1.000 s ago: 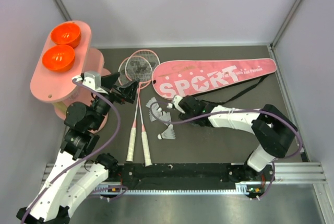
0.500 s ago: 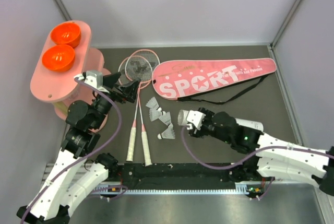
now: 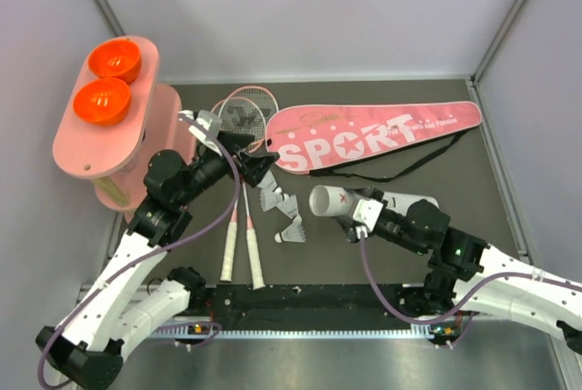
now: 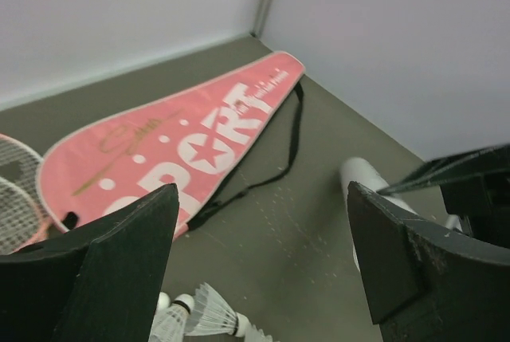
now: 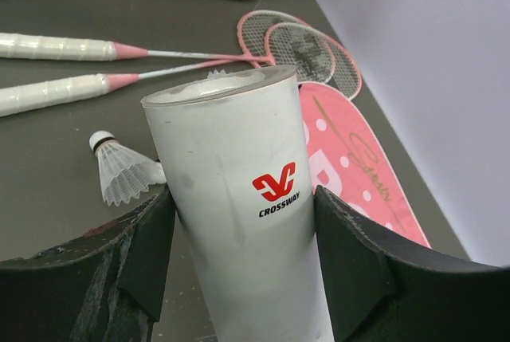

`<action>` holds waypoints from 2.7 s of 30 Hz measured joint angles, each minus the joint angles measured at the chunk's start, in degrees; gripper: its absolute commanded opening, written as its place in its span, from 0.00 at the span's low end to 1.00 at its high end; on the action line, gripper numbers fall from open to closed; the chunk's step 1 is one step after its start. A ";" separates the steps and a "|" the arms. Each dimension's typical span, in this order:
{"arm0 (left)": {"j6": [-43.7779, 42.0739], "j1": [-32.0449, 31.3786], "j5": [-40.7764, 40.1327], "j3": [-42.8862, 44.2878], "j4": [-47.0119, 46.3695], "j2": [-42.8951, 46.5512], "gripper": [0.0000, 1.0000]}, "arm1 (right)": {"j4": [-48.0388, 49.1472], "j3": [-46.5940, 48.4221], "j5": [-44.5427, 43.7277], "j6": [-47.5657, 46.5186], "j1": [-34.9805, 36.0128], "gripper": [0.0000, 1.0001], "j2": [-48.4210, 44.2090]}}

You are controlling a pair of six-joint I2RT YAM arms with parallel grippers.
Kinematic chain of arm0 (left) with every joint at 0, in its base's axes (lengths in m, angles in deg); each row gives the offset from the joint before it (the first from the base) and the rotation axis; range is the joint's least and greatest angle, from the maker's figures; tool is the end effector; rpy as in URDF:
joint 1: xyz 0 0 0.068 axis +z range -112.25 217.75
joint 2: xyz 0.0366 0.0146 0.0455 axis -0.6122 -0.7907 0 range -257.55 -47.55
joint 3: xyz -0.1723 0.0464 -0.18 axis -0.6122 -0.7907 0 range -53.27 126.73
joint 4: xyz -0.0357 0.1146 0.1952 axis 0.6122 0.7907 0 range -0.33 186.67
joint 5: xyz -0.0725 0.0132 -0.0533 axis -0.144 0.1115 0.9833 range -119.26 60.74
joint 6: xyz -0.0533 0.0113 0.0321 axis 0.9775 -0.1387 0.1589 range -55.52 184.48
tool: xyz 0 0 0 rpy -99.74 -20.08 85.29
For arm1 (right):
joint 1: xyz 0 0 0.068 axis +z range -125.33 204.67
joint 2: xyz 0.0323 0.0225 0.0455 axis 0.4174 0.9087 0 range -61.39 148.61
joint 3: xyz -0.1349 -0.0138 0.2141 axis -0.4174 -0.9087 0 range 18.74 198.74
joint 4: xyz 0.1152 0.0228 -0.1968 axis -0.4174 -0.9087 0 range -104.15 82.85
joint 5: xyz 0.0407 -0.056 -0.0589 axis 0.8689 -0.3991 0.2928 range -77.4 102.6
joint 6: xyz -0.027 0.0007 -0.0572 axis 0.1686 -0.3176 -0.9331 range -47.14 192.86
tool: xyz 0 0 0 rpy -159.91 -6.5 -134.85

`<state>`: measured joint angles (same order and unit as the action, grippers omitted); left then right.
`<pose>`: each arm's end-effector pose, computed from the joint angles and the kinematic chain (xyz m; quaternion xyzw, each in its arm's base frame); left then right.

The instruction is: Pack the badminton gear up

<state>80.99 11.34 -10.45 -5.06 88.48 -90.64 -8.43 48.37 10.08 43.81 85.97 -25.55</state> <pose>0.1409 -0.0875 0.3719 0.1781 0.6452 -0.3703 0.6441 0.0784 0.1386 0.2772 -0.5229 0.5401 0.1671 0.6380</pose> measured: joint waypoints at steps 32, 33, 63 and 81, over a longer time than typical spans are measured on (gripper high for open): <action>4.72 -7.61 29.14 8.28 5.18 -24.22 0.43 | 1.73 3.15 -5.03 -4.44 0.04 0.39 -0.26; 4.44 -7.76 29.03 8.41 5.75 -24.28 0.42 | 1.81 3.17 -5.05 -4.42 0.04 0.39 -0.11; -3.74 -11.43 12.57 14.78 21.00 -29.66 0.00 | -1.55 7.41 -10.62 -1.90 0.04 0.94 15.23; -4.57 -13.94 -3.69 9.86 18.38 -20.55 0.00 | 2.12 7.85 -16.98 -4.46 0.46 0.45 21.59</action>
<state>76.43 -2.61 -14.14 4.80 106.86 -111.19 -6.31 56.22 -6.90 39.35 86.43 -3.96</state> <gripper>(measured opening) 0.010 0.661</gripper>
